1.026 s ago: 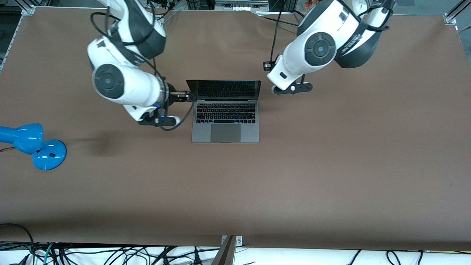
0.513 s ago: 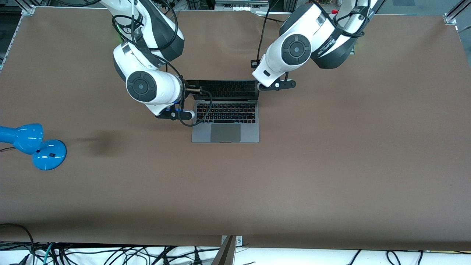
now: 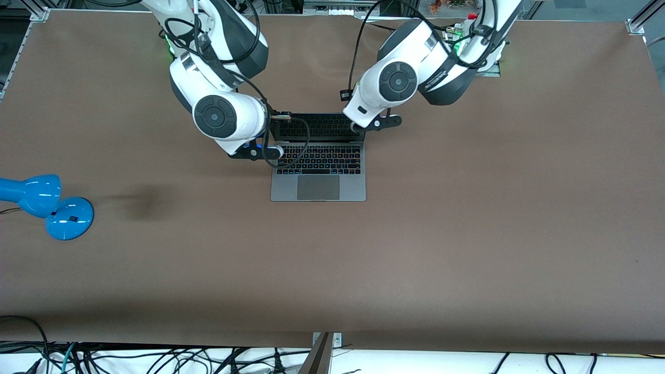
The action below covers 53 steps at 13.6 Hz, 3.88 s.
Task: Close laptop with both arms from behind
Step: 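Lower both grippers behind the screen's top edge on either side, then push the laptop screen down toward the keyboard with both grippers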
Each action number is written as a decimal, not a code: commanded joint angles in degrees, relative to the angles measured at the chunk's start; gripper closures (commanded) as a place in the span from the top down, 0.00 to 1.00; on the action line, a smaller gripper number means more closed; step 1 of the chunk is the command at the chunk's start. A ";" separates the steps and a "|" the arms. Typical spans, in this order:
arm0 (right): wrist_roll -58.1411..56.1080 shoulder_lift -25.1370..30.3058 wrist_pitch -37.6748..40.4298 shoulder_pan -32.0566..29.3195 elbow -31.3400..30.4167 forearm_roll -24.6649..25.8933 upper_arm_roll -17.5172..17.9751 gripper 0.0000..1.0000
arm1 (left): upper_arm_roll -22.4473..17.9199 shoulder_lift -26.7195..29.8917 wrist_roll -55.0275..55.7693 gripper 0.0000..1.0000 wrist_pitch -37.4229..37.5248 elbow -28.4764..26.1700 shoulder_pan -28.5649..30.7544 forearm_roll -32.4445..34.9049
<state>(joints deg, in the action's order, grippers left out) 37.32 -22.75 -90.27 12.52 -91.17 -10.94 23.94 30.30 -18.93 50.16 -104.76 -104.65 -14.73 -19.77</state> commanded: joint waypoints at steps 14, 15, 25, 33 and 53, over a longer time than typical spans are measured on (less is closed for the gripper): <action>0.47 -1.94 1.94 -0.13 -4.19 -0.22 1.64 0.06 | -0.60 -3.83 -1.38 0.00 -4.04 0.67 0.05 0.86; 0.47 -1.94 1.68 -0.13 -4.19 -0.22 1.64 0.06 | -0.68 -4.09 -1.38 0.00 -4.22 0.76 0.05 1.22; -2.43 -2.21 -3.51 -0.39 -4.19 1.10 1.11 0.07 | -1.83 -9.45 -0.68 0.00 -4.84 6.55 0.05 4.30; -9.72 -2.73 -4.03 -0.74 -4.28 1.19 -2.75 0.07 | -1.91 -10.86 -0.67 0.00 -4.84 8.41 0.05 4.30; -15.08 -4.76 -17.04 -0.83 -4.28 4.61 -4.43 0.07 | -3.93 -18.15 -0.67 0.00 -4.84 15.61 -0.48 6.23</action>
<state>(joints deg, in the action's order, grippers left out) 24.10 -27.51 -105.90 11.99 -95.21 -6.97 19.67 26.77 -35.68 49.41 -110.25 -91.71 -14.75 -15.11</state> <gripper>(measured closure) 0.930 0.991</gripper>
